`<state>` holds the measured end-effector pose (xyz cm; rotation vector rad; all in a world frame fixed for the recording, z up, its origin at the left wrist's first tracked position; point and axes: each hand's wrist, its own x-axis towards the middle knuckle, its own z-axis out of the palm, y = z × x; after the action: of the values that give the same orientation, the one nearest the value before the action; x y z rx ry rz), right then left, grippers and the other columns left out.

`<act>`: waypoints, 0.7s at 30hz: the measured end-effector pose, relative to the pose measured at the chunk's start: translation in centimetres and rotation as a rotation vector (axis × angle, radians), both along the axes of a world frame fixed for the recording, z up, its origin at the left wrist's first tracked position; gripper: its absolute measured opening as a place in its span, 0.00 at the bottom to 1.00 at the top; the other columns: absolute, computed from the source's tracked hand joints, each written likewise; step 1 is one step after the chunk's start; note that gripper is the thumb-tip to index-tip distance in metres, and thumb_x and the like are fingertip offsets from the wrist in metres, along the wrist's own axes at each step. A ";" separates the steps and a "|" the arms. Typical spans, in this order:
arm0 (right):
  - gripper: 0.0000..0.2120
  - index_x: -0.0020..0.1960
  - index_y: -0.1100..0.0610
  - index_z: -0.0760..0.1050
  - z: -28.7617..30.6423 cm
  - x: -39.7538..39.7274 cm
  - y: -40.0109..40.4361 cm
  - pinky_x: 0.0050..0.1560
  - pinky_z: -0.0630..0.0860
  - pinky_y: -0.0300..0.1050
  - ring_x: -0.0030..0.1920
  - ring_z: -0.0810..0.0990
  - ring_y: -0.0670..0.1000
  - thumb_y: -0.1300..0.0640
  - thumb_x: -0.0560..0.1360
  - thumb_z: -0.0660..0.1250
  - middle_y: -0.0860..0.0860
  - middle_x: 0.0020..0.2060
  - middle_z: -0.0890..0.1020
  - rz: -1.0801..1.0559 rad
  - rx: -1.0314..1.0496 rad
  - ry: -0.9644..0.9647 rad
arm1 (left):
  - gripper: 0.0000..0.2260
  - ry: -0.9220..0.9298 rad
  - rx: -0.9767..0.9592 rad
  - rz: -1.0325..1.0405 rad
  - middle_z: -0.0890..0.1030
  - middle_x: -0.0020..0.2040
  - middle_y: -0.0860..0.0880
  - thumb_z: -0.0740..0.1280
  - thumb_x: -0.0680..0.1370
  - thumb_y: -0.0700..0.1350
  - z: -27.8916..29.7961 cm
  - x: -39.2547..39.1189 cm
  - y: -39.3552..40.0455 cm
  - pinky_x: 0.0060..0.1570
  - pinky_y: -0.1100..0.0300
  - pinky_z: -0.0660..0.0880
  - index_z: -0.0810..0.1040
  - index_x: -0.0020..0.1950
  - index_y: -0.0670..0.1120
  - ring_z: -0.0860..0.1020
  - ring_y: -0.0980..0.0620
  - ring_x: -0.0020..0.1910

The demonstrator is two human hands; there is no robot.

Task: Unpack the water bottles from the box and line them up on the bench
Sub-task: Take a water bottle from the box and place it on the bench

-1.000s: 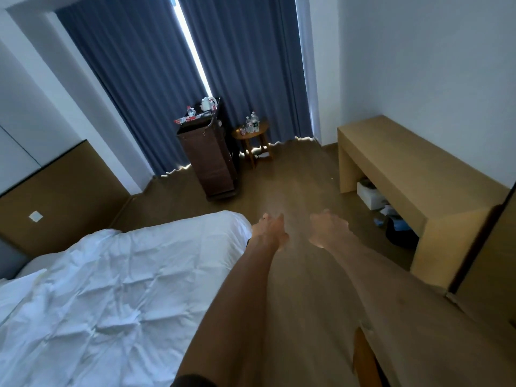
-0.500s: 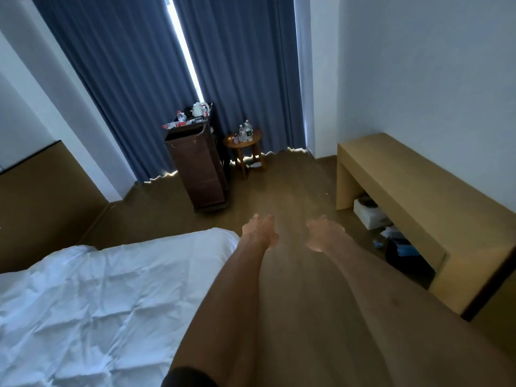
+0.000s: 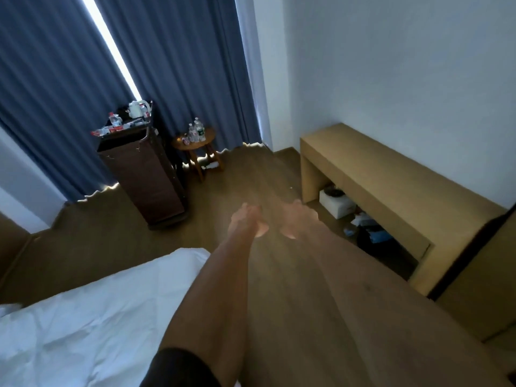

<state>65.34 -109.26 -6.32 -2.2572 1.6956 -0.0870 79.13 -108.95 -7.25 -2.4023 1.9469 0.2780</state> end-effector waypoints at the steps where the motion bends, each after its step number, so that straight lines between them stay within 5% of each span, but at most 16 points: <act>1: 0.16 0.64 0.57 0.72 -0.3 -0.6 -1.0 0.54 0.75 0.51 0.58 0.76 0.60 0.59 0.76 0.64 0.58 0.60 0.74 -0.033 0.011 -0.005 | 0.23 0.001 0.011 -0.030 0.71 0.69 0.43 0.67 0.77 0.46 -0.3 -0.6 -1.2 0.57 0.51 0.76 0.69 0.72 0.49 0.75 0.43 0.64; 9: 0.14 0.62 0.57 0.74 -2.7 -8.6 -9.9 0.50 0.73 0.48 0.56 0.77 0.57 0.58 0.78 0.62 0.56 0.58 0.76 -0.217 0.012 0.019 | 0.27 -0.004 0.095 -0.249 0.65 0.75 0.42 0.66 0.78 0.47 -2.4 -8.0 -12.2 0.65 0.48 0.70 0.63 0.76 0.50 0.67 0.42 0.73; 13: 0.19 0.66 0.55 0.70 -3.6 -12.3 -15.5 0.57 0.76 0.52 0.58 0.75 0.57 0.58 0.76 0.64 0.56 0.60 0.74 -0.293 0.049 0.034 | 0.25 -0.018 0.072 -0.324 0.68 0.71 0.42 0.66 0.77 0.47 -2.7 -12.1 -17.9 0.61 0.49 0.72 0.67 0.73 0.50 0.71 0.42 0.67; 21: 0.19 0.65 0.55 0.70 -1.9 -21.7 -22.9 0.54 0.74 0.52 0.58 0.75 0.59 0.49 0.77 0.63 0.57 0.60 0.71 -0.448 0.059 -0.030 | 0.15 -0.078 0.044 -0.486 0.75 0.61 0.44 0.63 0.79 0.47 0.1 -21.8 -27.6 0.56 0.50 0.75 0.72 0.65 0.48 0.76 0.45 0.58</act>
<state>43.69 -132.17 -8.27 -1.7883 2.1245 -0.1670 57.29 -136.51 -7.11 -1.8007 2.3661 0.1977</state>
